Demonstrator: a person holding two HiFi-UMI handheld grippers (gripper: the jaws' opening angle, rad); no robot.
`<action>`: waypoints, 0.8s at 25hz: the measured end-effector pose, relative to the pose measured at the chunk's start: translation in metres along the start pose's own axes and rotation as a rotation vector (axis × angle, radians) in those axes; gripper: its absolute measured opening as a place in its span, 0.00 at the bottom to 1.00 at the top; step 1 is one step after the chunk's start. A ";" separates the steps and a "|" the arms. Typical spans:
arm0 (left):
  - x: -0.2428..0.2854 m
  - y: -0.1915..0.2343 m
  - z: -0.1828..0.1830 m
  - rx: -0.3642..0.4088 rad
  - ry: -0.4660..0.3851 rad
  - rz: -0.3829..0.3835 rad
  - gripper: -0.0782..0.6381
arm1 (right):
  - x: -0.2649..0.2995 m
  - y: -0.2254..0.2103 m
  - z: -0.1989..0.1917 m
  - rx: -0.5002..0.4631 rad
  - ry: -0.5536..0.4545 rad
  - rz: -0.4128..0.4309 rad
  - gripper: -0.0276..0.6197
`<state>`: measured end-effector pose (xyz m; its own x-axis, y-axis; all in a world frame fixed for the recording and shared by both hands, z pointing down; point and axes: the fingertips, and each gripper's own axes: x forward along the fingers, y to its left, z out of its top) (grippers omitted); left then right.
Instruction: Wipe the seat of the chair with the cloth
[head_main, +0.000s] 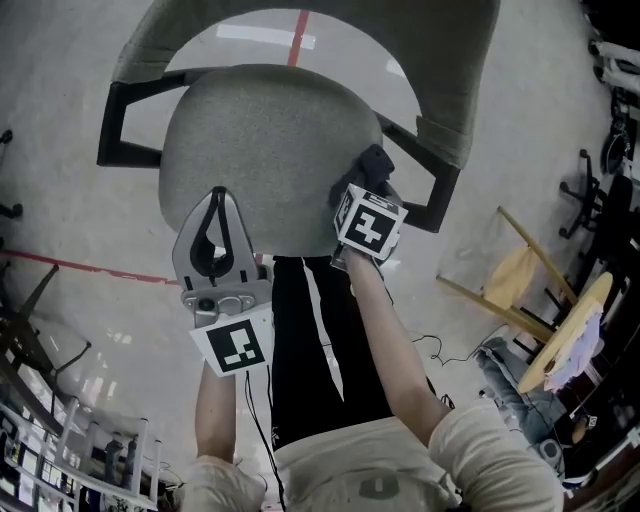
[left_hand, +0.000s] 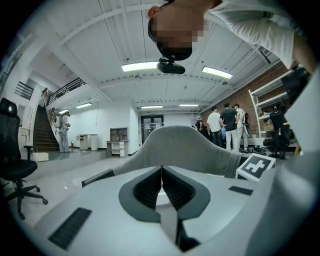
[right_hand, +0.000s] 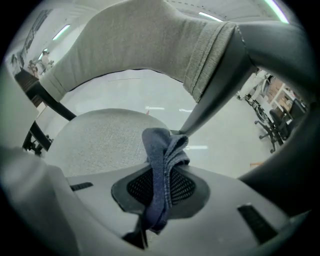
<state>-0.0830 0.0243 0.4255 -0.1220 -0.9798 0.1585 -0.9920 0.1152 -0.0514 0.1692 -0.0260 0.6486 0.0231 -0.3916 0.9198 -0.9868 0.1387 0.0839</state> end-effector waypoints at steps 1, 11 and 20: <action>-0.002 0.004 0.000 -0.002 0.005 0.009 0.13 | -0.003 0.003 0.004 0.021 -0.007 0.017 0.13; -0.030 0.034 0.034 -0.006 -0.009 0.107 0.13 | -0.131 0.066 0.116 0.186 -0.289 0.342 0.13; -0.067 0.077 0.032 0.006 0.001 0.249 0.13 | -0.237 0.213 0.134 0.124 -0.350 0.926 0.13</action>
<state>-0.1502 0.0934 0.3798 -0.3629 -0.9211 0.1413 -0.9311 0.3522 -0.0951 -0.0677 -0.0256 0.3965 -0.7927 -0.4264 0.4356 -0.6022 0.4368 -0.6683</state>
